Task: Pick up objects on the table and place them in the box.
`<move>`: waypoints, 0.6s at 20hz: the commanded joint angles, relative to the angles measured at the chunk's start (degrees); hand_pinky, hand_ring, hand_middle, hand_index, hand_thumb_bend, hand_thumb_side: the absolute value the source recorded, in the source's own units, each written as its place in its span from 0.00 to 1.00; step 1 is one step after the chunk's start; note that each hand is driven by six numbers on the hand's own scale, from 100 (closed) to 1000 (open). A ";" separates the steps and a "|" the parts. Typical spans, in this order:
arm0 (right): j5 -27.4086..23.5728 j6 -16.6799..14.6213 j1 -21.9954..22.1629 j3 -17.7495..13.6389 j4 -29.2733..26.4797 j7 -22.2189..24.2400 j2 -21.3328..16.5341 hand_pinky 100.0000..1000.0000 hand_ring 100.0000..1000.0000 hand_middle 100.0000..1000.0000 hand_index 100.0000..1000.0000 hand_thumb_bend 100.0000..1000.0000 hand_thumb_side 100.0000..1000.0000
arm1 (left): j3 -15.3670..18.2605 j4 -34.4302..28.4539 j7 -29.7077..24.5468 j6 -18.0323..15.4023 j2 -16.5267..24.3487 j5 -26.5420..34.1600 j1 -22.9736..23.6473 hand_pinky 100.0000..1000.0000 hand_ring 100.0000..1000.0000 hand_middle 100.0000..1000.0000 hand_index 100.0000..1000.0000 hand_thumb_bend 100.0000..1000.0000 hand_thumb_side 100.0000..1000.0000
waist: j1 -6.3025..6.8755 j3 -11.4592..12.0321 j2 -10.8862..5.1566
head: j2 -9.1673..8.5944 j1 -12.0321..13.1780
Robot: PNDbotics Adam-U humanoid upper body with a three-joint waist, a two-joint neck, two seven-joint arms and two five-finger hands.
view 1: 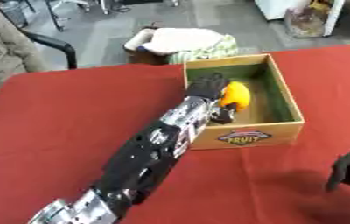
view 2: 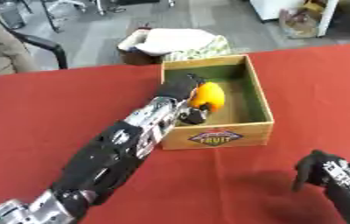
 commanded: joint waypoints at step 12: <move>-0.12 -0.13 0.08 -0.31 -1.30 -0.11 -0.70 0.37 0.35 0.31 0.51 0.00 0.72 | -0.25 -18.78 -4.10 0.10 6.42 3.41 0.33 0.83 0.88 0.91 0.91 0.25 0.72 | -0.36 1.13 -1.03 | -0.25 -1.33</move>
